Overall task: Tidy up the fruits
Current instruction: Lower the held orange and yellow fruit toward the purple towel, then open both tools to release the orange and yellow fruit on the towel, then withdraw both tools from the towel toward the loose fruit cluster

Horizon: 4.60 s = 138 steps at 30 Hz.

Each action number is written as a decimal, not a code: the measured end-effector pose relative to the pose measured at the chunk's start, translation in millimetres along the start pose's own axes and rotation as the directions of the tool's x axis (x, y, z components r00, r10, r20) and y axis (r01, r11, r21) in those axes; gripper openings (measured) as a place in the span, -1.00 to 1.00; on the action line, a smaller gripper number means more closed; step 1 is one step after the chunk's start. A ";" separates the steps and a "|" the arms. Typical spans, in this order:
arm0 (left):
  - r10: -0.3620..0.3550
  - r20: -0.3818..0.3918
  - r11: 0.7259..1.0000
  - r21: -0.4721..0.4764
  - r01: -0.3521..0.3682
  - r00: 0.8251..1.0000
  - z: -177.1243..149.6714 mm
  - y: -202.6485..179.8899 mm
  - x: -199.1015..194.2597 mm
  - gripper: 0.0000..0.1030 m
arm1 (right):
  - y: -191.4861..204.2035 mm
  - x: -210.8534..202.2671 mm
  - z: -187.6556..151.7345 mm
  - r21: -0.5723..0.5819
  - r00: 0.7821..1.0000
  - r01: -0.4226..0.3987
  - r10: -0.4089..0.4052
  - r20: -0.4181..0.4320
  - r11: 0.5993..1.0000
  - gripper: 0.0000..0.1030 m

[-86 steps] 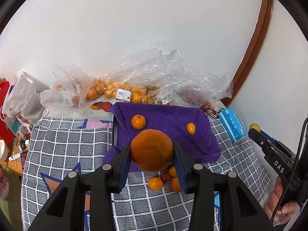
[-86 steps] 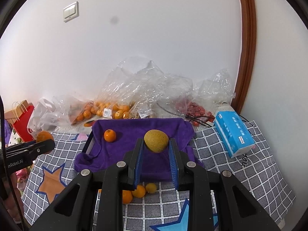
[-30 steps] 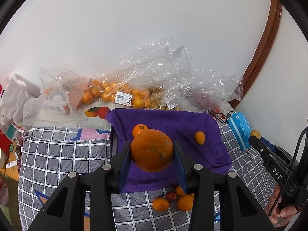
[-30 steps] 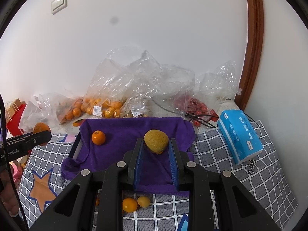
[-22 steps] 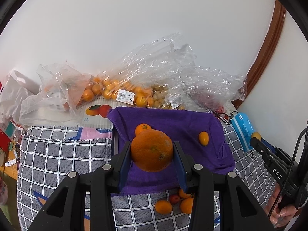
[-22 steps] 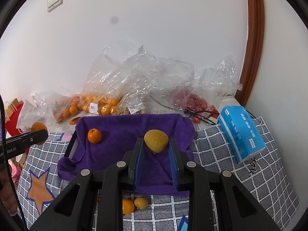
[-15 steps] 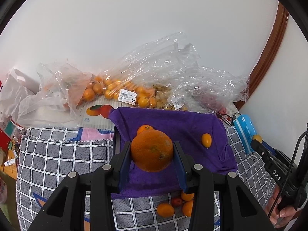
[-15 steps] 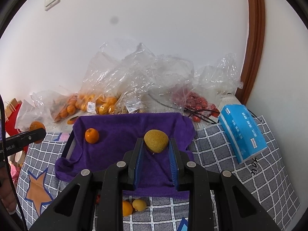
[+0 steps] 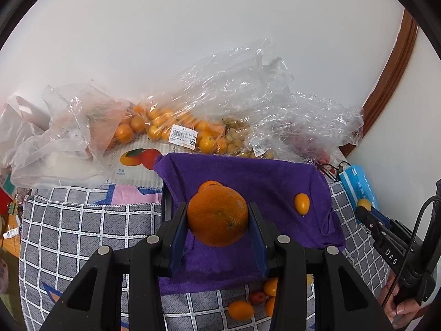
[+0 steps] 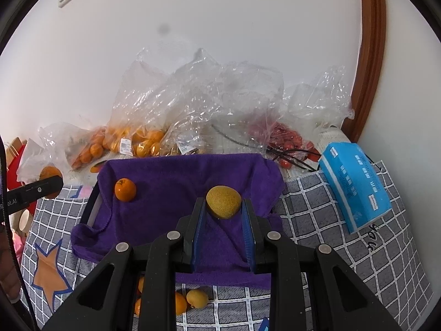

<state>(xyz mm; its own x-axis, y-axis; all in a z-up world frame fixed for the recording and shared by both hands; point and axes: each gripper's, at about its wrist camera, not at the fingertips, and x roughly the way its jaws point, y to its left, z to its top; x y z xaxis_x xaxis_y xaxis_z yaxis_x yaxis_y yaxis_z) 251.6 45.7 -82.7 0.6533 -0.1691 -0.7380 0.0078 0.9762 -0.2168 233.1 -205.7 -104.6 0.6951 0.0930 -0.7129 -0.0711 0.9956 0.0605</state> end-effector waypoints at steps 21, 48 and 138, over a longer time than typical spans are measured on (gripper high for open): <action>0.029 -0.133 1.000 0.000 -0.029 0.991 -0.9 5.0 67.0 -0.23 | -8.1 65.4 -14.7 0.025 0.994 0.001 0.001 -0.111 1.000 -0.50; 0.057 -0.261 0.998 0.017 -0.054 0.964 -21.4 7.9 122.6 -0.23 | -8.6 114.9 -37.6 0.000 0.979 -0.017 0.016 -0.203 1.000 -0.50; 0.104 -0.110 0.992 -0.061 -0.111 0.989 -108.4 32.6 -15.8 0.06 | 15.5 21.8 -109.3 -0.059 0.986 -0.083 0.073 -0.151 0.995 -0.34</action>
<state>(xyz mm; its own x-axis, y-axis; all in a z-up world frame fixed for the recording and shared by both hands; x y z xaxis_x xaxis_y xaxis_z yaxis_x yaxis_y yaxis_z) 159.4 65.5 -147.4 0.5636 -0.0809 -0.8221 -0.1111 0.9787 -0.1724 169.0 -189.2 -195.6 0.5716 0.1633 -0.8041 -0.1703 0.9823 0.0784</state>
